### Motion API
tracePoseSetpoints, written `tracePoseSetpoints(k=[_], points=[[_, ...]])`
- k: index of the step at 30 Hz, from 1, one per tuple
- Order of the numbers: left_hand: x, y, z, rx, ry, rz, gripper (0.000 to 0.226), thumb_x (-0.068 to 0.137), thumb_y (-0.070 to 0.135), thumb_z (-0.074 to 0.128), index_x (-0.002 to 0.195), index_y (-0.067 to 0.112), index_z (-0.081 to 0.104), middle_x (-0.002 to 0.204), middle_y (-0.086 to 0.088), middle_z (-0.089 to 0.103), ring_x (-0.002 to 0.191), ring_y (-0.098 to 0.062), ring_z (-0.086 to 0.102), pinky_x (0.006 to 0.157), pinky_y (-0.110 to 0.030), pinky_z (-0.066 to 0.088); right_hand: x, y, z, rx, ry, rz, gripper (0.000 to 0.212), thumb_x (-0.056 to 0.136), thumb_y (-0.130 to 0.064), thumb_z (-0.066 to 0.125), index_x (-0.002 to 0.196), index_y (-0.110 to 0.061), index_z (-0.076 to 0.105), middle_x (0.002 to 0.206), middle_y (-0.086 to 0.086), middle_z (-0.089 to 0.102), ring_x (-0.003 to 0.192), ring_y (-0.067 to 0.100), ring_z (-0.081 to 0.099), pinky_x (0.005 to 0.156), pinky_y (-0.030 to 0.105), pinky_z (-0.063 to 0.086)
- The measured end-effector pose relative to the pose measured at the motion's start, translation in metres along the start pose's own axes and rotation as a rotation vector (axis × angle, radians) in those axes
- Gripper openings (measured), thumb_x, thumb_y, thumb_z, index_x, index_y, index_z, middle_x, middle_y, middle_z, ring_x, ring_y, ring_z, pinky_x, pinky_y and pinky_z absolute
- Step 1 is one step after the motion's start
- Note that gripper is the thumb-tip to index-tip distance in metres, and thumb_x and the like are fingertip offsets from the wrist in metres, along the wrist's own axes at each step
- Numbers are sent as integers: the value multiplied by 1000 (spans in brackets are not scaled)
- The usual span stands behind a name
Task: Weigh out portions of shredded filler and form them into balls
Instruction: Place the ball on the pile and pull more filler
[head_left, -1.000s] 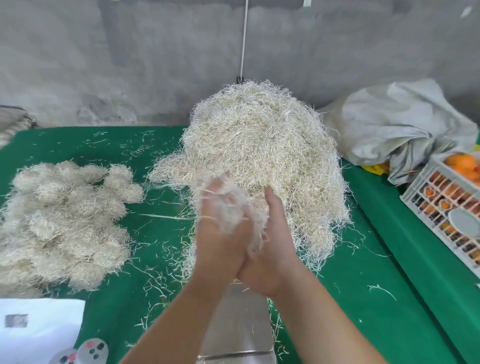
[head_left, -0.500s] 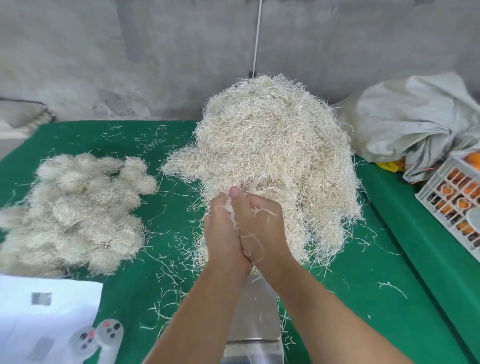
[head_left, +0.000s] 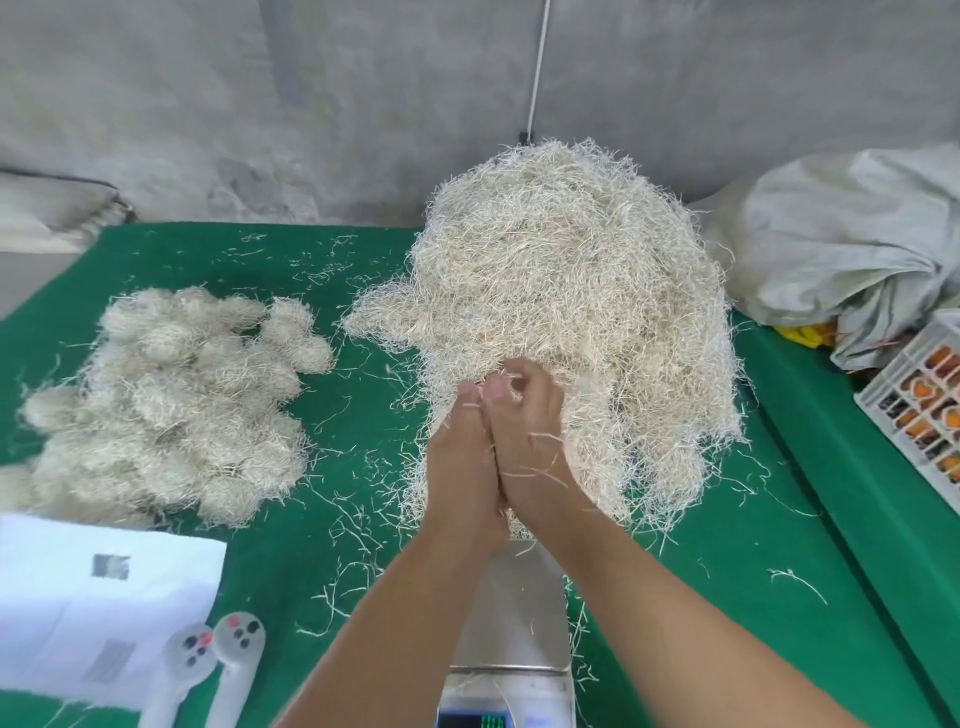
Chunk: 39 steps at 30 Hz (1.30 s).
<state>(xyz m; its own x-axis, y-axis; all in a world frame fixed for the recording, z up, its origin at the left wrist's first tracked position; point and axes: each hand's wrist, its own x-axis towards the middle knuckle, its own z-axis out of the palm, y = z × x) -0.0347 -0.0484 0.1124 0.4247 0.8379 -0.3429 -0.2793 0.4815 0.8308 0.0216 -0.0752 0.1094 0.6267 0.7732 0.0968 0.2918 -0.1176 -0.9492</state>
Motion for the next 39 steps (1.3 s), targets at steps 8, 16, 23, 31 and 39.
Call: tracePoseSetpoints(k=[8, 16, 23, 31, 39], points=[[3, -25, -4, 254, -146, 230, 36, 102, 51, 44, 82, 39, 71, 77, 14, 70, 76, 1, 68, 68, -16, 52, -13, 3, -12, 524, -109, 191, 34, 100, -44, 60, 89, -16, 75, 87, 17, 74, 85, 26, 74, 87, 44, 60], [-11, -40, 15, 194, -68, 100, 53, 85, 80, 47, 112, 40, 69, 105, 10, 77, 106, -10, 71, 97, -41, 56, 9, 15, -40, 314, -85, 73, 66, 106, -53, 50, 69, 0, 61, 63, 28, 58, 52, 30, 53, 54, 40, 45], [-9, -36, 25, 251, 4, 100, 44, 101, 63, 48, 112, 30, 76, 105, -3, 79, 106, -17, 74, 97, -46, 55, 30, 23, -32, -38, 32, -38, 43, 98, -59, 47, 92, -19, 64, 92, 12, 58, 89, 29, 61, 80, 41, 51], [33, -12, -32, 411, 194, 162, 41, 73, 75, 60, 99, 44, 66, 90, 17, 74, 84, -8, 74, 70, -29, 59, 21, 29, 15, 173, -408, 106, 80, 79, -89, 38, 148, -48, 25, 151, -7, 43, 137, 11, 49, 109, 40, 45], [124, 99, -181, 1542, 414, 525, 71, 95, 1, 52, 153, 30, 24, 147, -1, 32, 128, -17, 36, 108, -42, 47, 42, 37, 37, 103, -469, 110, 72, 76, -81, 52, 138, -60, 23, 133, -13, 56, 112, 7, 64, 92, 36, 51]])
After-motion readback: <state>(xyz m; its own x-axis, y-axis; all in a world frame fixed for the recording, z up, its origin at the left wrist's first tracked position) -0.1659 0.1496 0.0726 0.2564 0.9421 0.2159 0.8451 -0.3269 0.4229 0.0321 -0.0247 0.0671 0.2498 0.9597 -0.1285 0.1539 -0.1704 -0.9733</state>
